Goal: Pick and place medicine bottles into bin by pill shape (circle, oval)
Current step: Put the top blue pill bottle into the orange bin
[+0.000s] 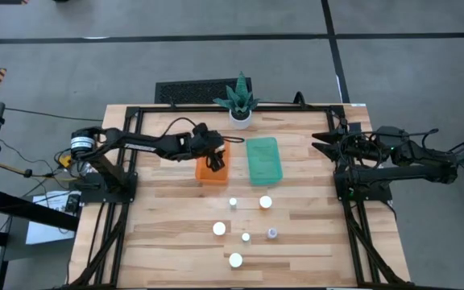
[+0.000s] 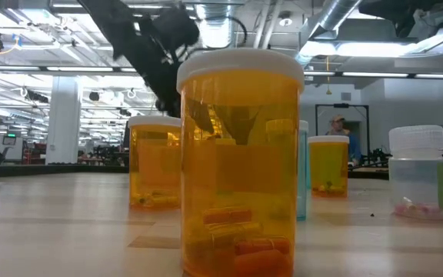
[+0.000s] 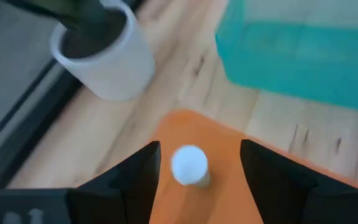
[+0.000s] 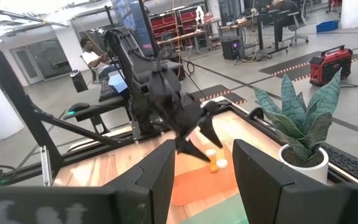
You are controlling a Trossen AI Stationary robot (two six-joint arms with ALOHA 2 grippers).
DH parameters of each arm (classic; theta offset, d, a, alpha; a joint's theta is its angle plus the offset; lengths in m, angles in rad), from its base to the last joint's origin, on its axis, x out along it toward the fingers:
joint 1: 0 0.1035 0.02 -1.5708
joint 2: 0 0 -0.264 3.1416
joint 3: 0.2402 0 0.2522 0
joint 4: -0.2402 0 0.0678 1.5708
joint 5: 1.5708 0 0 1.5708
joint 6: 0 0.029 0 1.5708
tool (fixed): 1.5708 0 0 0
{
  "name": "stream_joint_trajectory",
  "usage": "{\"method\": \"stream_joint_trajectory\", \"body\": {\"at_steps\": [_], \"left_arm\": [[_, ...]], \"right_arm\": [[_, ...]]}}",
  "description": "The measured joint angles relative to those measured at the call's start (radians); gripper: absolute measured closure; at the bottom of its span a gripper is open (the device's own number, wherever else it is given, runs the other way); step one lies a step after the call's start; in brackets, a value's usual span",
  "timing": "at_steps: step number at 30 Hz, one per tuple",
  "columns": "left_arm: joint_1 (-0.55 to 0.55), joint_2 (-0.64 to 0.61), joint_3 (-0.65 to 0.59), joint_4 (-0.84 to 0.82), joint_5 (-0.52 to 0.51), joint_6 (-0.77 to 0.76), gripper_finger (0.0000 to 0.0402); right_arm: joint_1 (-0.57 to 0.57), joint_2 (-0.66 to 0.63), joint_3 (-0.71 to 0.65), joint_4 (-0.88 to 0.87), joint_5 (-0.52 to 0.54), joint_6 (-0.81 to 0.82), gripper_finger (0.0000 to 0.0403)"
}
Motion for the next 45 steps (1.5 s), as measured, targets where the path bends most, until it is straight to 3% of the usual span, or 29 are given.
{"method": "stream_joint_trajectory", "body": {"at_steps": [4,10,13,19,31,45], "left_arm": [[-0.012,-0.104,0.000,-0.010,0.022,-0.022,0.0185],[-0.069,-0.233,0.002,-0.013,0.281,-0.036,0.0185],[-0.135,-0.245,0.002,-0.011,0.321,-0.016,0.0187],[-0.260,-0.162,0.001,0.011,0.300,0.053,0.0187],[-0.352,0.041,0.000,0.246,0.299,0.010,0.0187],[-0.459,0.138,-0.003,0.231,0.206,-0.032,0.0187]], "right_arm": [[0.000,0.000,0.000,0.000,0.000,0.000,0.0228],[0.000,0.000,0.000,-0.001,0.000,0.000,0.0228],[0.000,0.000,0.000,-0.004,0.000,0.000,0.0228],[0.000,0.000,0.000,-0.020,0.000,0.001,0.0228],[0.000,0.000,0.000,-0.023,0.000,0.003,0.0228],[0.000,0.000,0.000,-0.070,0.000,0.001,0.0228]]}}
